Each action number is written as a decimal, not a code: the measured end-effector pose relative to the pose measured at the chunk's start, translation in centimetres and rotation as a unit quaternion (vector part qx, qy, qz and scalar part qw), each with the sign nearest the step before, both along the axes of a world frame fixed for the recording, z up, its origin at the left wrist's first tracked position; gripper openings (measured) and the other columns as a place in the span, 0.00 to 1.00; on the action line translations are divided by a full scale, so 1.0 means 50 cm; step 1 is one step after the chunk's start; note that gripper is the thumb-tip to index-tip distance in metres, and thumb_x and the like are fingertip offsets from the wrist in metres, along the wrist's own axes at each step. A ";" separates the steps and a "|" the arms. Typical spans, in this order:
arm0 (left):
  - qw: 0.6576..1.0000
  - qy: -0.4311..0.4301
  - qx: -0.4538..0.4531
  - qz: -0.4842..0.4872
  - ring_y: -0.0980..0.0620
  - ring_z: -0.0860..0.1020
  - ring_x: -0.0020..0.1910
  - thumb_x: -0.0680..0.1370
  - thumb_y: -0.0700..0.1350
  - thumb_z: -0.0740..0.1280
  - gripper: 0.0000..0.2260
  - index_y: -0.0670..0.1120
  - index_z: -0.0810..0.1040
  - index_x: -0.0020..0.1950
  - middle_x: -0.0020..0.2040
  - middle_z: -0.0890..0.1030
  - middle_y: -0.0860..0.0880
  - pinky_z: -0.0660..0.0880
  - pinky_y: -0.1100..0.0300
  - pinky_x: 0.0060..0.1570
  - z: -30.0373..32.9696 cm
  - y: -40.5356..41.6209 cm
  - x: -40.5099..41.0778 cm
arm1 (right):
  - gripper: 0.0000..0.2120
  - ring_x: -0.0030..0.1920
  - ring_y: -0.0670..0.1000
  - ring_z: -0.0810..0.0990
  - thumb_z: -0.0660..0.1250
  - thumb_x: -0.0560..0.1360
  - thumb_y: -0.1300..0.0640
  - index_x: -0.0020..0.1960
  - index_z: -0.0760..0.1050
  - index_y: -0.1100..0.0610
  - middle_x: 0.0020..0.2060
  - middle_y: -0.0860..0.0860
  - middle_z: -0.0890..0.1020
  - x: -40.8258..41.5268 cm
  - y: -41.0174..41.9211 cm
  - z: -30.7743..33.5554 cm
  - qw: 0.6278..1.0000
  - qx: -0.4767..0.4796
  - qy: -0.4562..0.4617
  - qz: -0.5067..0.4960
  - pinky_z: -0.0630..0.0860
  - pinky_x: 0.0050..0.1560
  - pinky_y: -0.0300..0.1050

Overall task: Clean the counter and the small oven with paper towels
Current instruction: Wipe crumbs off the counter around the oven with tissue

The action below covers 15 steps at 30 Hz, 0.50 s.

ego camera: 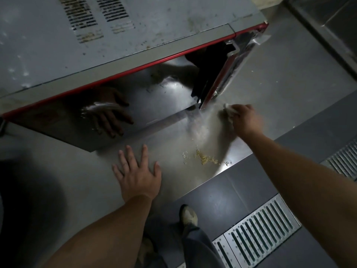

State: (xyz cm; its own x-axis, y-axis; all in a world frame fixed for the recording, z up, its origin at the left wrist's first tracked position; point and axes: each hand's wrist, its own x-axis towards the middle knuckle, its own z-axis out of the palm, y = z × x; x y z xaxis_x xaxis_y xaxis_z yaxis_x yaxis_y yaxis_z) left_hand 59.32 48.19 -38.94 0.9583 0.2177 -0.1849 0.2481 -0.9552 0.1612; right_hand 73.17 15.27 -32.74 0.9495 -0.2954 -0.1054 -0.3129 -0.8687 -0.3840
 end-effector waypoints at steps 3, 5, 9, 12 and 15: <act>1.000 0.004 0.000 -0.005 0.42 0.42 0.81 0.80 0.65 0.51 0.31 0.58 0.51 0.82 0.83 0.48 0.43 0.43 0.38 0.76 0.003 0.000 0.001 | 0.16 0.57 0.61 0.77 0.65 0.78 0.49 0.64 0.79 0.50 0.58 0.57 0.78 -0.013 0.059 -0.010 0.996 -0.011 0.029 0.080 0.73 0.56 0.48; 1.000 0.000 0.001 -0.002 0.42 0.43 0.81 0.79 0.65 0.50 0.32 0.58 0.52 0.82 0.83 0.49 0.44 0.43 0.38 0.76 0.006 -0.002 0.003 | 0.15 0.52 0.62 0.77 0.67 0.76 0.53 0.61 0.81 0.49 0.53 0.57 0.79 -0.044 0.105 -0.024 0.990 -0.017 0.019 0.140 0.74 0.51 0.48; 1.000 0.012 0.008 0.003 0.43 0.43 0.81 0.77 0.65 0.48 0.33 0.58 0.53 0.82 0.83 0.49 0.44 0.43 0.39 0.77 0.010 -0.003 0.001 | 0.19 0.48 0.60 0.75 0.68 0.69 0.60 0.60 0.81 0.51 0.50 0.54 0.79 -0.124 0.172 -0.038 0.963 0.003 0.027 0.269 0.74 0.48 0.47; 1.000 -0.005 0.005 0.006 0.41 0.47 0.81 0.76 0.63 0.50 0.32 0.56 0.60 0.80 0.82 0.54 0.43 0.46 0.39 0.76 0.011 -0.003 -0.001 | 0.20 0.51 0.58 0.75 0.66 0.69 0.61 0.60 0.81 0.52 0.55 0.53 0.79 -0.146 0.175 -0.031 0.941 0.038 0.056 0.333 0.72 0.49 0.44; 1.000 -0.015 0.011 -0.003 0.39 0.51 0.80 0.76 0.61 0.52 0.31 0.55 0.64 0.79 0.81 0.58 0.42 0.49 0.38 0.76 0.009 -0.003 -0.002 | 0.22 0.53 0.57 0.77 0.61 0.69 0.60 0.60 0.81 0.52 0.55 0.52 0.80 -0.127 0.152 -0.014 0.942 0.082 0.053 0.320 0.74 0.54 0.45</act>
State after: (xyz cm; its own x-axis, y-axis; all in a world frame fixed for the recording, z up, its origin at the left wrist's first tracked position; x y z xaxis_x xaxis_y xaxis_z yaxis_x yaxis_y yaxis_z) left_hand 59.22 48.03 -38.47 0.9646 0.2156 -0.1517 0.2377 -0.9602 0.1468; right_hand 66.82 22.87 -33.43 0.9096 0.3620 -0.2041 0.2102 -0.8244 -0.5255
